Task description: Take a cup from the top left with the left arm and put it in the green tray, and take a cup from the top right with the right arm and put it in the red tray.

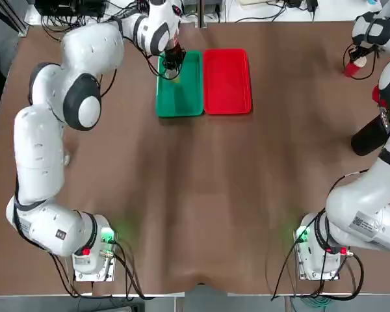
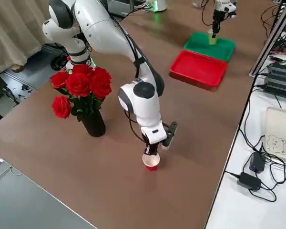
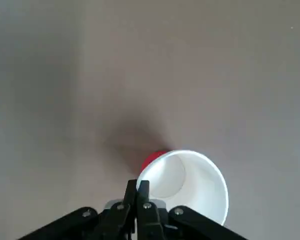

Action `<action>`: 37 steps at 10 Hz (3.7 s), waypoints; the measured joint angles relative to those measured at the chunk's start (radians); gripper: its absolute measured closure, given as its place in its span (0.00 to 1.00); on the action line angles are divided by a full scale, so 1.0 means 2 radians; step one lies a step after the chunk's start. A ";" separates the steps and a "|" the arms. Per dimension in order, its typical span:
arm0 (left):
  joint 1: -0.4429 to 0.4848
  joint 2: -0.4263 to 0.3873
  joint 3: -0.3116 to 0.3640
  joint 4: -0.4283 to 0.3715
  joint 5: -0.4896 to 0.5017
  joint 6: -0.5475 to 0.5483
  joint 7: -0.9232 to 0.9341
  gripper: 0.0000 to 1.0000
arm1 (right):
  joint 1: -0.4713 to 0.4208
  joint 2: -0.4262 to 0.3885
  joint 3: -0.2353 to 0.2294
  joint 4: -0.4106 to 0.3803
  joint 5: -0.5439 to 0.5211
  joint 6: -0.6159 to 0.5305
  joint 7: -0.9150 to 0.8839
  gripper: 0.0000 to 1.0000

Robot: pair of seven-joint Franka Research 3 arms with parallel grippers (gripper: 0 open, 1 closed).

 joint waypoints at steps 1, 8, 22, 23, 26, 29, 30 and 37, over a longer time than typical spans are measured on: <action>-0.007 0.006 0.006 0.000 0.000 0.008 0.000 0.98 | 0.001 0.000 0.003 0.001 0.001 -0.009 0.004 0.97; -0.003 -0.023 0.010 0.021 0.000 -0.001 0.000 0.10 | 0.153 -0.129 0.012 0.028 0.003 -0.247 0.409 0.97; 0.168 -0.309 0.021 -0.013 -0.011 -0.377 0.338 0.00 | 0.471 -0.083 0.014 0.011 0.014 -0.141 0.960 0.97; 0.169 -0.324 0.034 -0.025 -0.011 -0.382 0.372 0.00 | 0.470 -0.067 0.011 0.010 0.013 -0.122 0.960 0.97; 0.173 -0.346 0.050 -0.047 -0.012 -0.382 0.456 0.00 | 0.470 -0.035 0.007 0.010 -0.003 -0.076 0.960 0.96; 0.173 -0.349 0.049 -0.044 -0.028 -0.379 0.473 0.00 | 0.470 -0.026 0.007 0.010 -0.021 -0.069 0.960 0.96; 0.173 -0.350 0.049 -0.043 -0.033 -0.379 0.465 0.00 | 0.470 -0.021 0.007 0.010 -0.028 -0.069 0.960 0.96; 0.176 -0.345 0.049 -0.040 -0.034 -0.379 0.459 0.00 | 0.471 -0.016 0.007 0.023 -0.032 -0.067 0.957 0.39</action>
